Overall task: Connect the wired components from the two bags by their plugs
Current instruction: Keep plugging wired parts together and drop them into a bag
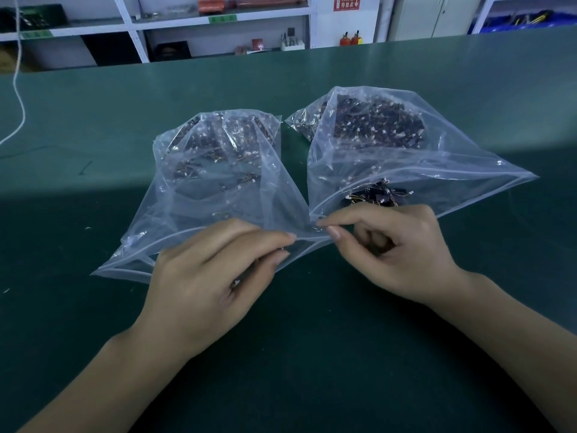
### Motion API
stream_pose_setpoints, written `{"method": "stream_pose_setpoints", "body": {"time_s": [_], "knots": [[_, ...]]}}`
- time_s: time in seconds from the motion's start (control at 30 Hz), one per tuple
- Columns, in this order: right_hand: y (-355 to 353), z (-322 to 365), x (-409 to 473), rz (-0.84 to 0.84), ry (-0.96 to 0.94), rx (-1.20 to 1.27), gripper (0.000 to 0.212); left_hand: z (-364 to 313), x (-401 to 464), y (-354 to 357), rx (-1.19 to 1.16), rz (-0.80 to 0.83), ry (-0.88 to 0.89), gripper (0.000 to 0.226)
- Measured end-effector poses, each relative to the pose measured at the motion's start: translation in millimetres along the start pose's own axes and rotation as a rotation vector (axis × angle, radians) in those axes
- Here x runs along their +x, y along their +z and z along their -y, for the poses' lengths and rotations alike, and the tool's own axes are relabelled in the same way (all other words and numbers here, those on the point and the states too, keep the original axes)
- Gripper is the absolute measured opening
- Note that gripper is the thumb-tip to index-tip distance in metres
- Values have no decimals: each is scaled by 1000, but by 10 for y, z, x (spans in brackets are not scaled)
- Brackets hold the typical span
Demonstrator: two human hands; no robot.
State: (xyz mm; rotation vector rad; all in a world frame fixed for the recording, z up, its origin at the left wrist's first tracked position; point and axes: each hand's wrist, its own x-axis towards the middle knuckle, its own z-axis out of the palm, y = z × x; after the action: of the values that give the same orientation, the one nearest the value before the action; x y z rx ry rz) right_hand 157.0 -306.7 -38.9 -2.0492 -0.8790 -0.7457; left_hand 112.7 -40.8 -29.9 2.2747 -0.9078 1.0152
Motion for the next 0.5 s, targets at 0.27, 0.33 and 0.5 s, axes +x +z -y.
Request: {"method": "stream_pose_setpoints", "body": {"time_s": [0.27, 0.33, 0.5], "knots": [[45, 108, -10, 101, -46, 68, 35, -76, -8, 35, -226, -76, -173, 9], [51, 109, 2, 85, -79, 78, 31, -79, -8, 56, -265, -74, -147, 16], [68, 92, 17, 24, -88, 89, 15, -101, -38, 112, -261, -88, -161, 18]]}}
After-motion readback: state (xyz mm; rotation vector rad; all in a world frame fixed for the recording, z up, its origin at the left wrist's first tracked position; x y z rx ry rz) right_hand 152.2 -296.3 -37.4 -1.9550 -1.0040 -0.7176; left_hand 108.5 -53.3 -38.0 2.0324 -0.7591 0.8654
